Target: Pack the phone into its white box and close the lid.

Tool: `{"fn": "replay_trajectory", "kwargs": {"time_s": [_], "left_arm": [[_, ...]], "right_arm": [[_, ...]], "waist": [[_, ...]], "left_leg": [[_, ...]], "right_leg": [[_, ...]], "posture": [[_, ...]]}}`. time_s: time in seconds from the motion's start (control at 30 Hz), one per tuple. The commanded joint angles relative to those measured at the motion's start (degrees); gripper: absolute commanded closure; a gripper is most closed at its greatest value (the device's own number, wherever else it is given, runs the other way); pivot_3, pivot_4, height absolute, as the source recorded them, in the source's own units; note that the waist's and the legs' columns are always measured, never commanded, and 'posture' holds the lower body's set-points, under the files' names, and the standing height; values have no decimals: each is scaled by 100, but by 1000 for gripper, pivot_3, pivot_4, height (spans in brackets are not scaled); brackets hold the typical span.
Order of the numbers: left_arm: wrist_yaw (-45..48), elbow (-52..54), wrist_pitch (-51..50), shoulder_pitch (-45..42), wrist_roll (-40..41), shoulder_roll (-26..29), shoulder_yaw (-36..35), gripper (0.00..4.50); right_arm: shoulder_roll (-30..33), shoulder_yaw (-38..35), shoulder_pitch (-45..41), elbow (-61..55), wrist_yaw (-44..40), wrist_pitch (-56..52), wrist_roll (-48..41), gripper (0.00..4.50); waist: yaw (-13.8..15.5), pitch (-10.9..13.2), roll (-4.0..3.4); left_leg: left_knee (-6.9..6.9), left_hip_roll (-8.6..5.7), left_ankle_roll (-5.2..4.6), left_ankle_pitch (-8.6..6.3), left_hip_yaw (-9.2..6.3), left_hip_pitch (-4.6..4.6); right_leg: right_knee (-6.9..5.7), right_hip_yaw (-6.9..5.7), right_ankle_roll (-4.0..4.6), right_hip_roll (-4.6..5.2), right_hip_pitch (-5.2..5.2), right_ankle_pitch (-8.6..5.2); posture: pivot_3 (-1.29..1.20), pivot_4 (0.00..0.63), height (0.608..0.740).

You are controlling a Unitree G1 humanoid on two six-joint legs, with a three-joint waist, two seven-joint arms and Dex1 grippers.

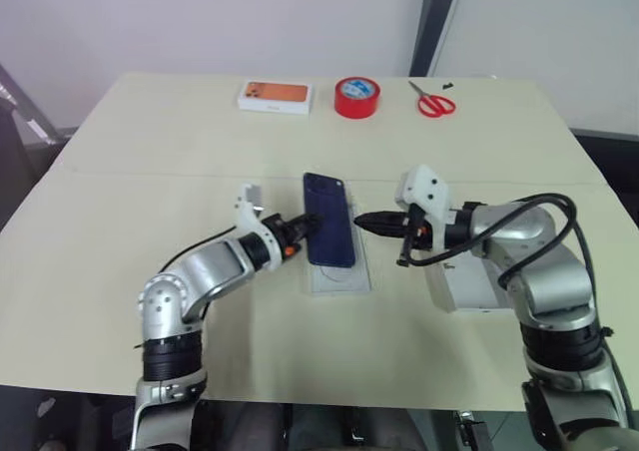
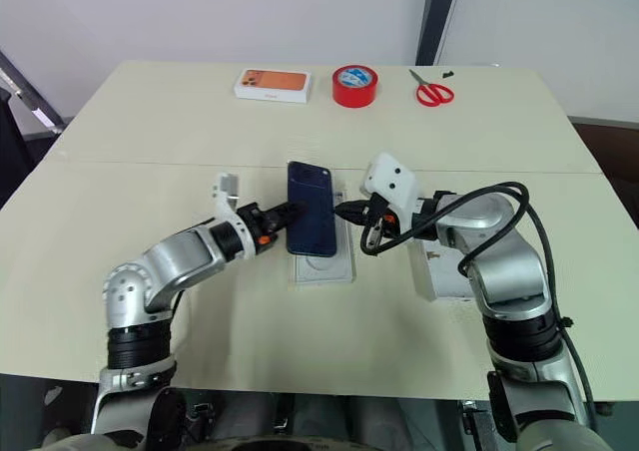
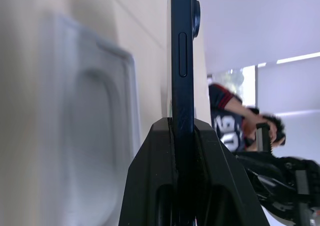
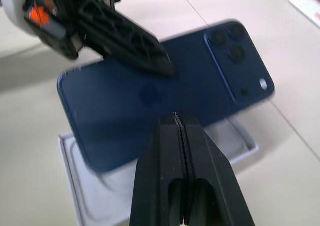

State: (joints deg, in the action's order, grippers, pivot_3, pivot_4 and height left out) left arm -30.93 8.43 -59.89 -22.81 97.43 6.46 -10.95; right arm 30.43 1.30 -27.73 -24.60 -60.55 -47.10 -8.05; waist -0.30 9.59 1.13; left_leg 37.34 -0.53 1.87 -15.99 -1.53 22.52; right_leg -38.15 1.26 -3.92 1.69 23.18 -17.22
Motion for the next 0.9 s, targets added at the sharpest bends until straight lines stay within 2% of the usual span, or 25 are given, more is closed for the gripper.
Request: {"fn": "replay_trajectory", "kwargs": {"time_s": [0.03, 0.33, 0.4, 0.43, 0.63, 0.67, 0.73, 0.9], "left_arm": [[120, -177, 79, -173, -225, -7, 348, 4472], [235, -297, 64, -202, -205, 216, 521, 4472], [241, -313, -15, -194, -157, 278, 580, 3532], [243, -313, -25, -193, -155, 301, 599, 3266], [214, -193, -15, -141, 93, 467, 607, 295], [213, -141, -32, -125, 185, 529, 617, 43], [279, 54, -117, -83, 381, 769, 658, 43], [681, 628, -399, 15, 644, 1763, 700, 43]], "right_arm": [[110, -46, 80, -190, 235, 88, -215, 4500], [360, 149, 186, -197, 550, 247, -475, 4500], [391, 190, 178, -170, 591, 291, -508, 4500], [406, 209, 170, -154, 611, 310, -528, 4500], [498, 378, 132, -20, 701, 488, -547, 4500], [501, 402, 129, -7, 721, 505, -546, 4500], [511, 453, 118, 23, 779, 514, -530, 4500], [608, 517, 99, 154, 847, 604, -469, 4500]], "waist": [[-20, 0, 0], [-25, 1, 1], [-20, 1, 1], [-20, 1, 1], [-25, 1, 1], [-32, 1, 1], [-39, 1, 1], [-30, 2, 1]], "left_leg": [[2, 0, 0, 0, 0, 0], [8, -1, 0, 1, 0, 1], [9, -1, 0, 1, 0, 1], [9, -1, 0, 1, 0, 1], [9, -1, 1, 1, -1, 0], [10, 0, 1, 2, -1, 0], [10, 0, 2, 2, -1, -2], [8, 2, 4, 3, -1, -1]], "right_leg": [[0, 0, 0, -1, -1, 0], [-1, 0, 0, -1, -5, 0], [0, 0, 0, -1, -5, 0], [0, 0, 0, -1, -5, 0], [0, -1, 0, -1, -7, 0], [0, -1, -1, -2, -7, 0], [-1, 0, -1, -2, -7, 0], [-1, 0, -1, -3, -6, 0]], "posture": [[0, 150, 740], [0, 150, 740], [0, 150, 740], [0, 150, 740], [0, 150, 740], [0, 150, 740], [0, 150, 740], [0, 150, 740]]}}
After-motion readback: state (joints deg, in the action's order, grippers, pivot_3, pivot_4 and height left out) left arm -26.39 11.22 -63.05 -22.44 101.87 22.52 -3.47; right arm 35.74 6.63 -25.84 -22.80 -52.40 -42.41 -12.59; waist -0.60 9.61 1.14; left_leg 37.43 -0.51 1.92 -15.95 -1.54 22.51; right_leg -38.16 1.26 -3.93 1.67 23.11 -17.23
